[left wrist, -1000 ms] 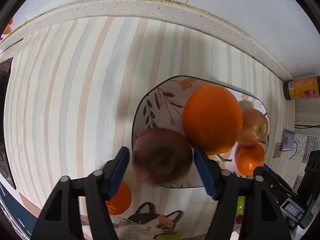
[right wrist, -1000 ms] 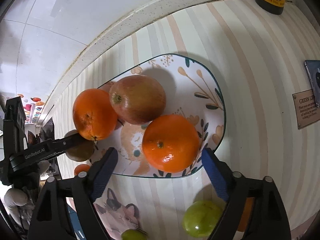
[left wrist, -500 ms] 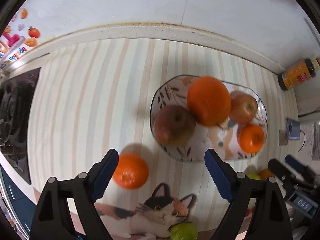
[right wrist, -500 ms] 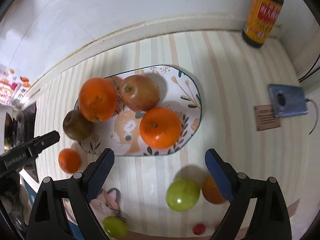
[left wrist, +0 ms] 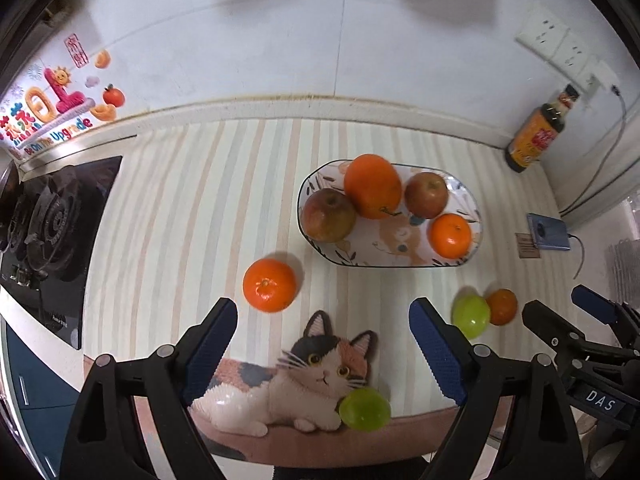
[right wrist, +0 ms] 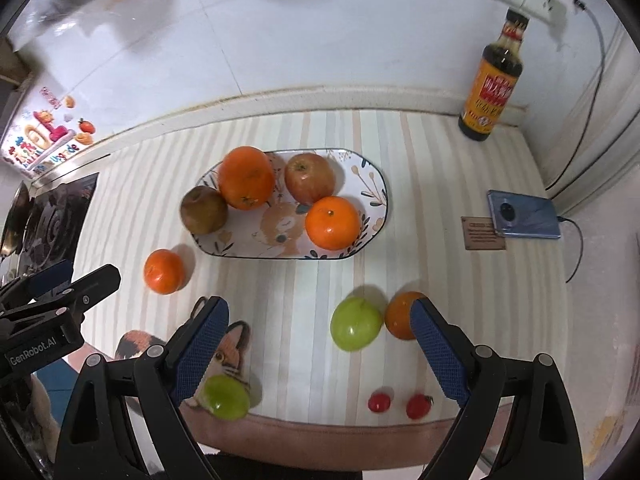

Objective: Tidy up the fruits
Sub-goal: 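Lift both open tools back from the plate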

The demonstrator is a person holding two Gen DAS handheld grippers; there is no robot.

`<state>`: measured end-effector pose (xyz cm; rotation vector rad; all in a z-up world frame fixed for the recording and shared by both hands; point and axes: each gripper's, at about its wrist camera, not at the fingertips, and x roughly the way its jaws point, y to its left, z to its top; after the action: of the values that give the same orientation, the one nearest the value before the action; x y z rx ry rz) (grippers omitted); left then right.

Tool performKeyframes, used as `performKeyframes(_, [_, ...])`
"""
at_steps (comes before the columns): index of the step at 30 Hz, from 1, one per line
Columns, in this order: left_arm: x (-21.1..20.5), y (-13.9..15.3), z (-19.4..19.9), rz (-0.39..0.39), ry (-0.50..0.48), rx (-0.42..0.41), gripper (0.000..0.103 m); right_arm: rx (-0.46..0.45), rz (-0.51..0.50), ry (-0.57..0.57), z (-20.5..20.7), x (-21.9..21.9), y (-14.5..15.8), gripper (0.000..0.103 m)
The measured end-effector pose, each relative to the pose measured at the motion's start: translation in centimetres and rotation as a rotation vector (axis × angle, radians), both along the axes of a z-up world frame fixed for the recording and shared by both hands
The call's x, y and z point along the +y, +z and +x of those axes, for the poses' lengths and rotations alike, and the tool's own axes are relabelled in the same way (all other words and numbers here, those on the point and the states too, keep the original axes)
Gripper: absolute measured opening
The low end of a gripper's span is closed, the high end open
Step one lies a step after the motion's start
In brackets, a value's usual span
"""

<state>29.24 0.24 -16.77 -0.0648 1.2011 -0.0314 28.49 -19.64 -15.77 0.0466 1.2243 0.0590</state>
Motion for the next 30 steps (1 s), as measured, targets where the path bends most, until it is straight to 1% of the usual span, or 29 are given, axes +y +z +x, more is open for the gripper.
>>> performKeyframes(9, [-0.4, 4.3, -4.1, -0.019, -0.028, -0.080, 0.088, -0.100, -0.001, -0.003, -4.6, 0.3, 5.4, 0.094])
performKeyframes(14, [-0.8, 5.6, -5.5, -0.015, -0.044, -0.111, 0.088, -0.130, 0.006, -0.008, -6.3, 0.4, 7.1, 0.094])
performKeyframes(19, [-0.9, 5.7, -6.1, -0.017, -0.044, -0.111, 0.088, -0.138, 0.018, -0.006, -7.2, 0.4, 7.9, 0.094])
performKeyframes(27, [-1.1, 4.8, -5.9, -0.036, -0.029, -0.084, 0.088, -0.126, 0.056, -0.021, -6.7, -0.3, 7.4, 0.095])
performKeyframes(28, [-1.2, 4.4, -5.7, -0.034, -0.031, -0.069, 0.089, -0.121, 0.065, -0.028, -6.5, -0.6, 7.2, 0.098])
performKeyframes(29, [-1.2, 3.8, -5.4, -0.032, -0.035, -0.051, 0.097, -0.116, 0.070, -0.033, -6.2, -0.8, 6.8, 0.099])
performKeyframes(30, [-1.2, 3.3, -5.2, -0.033, -0.037, -0.040, 0.098, -0.107, 0.072, -0.036, -5.9, -1.0, 6.5, 0.099])
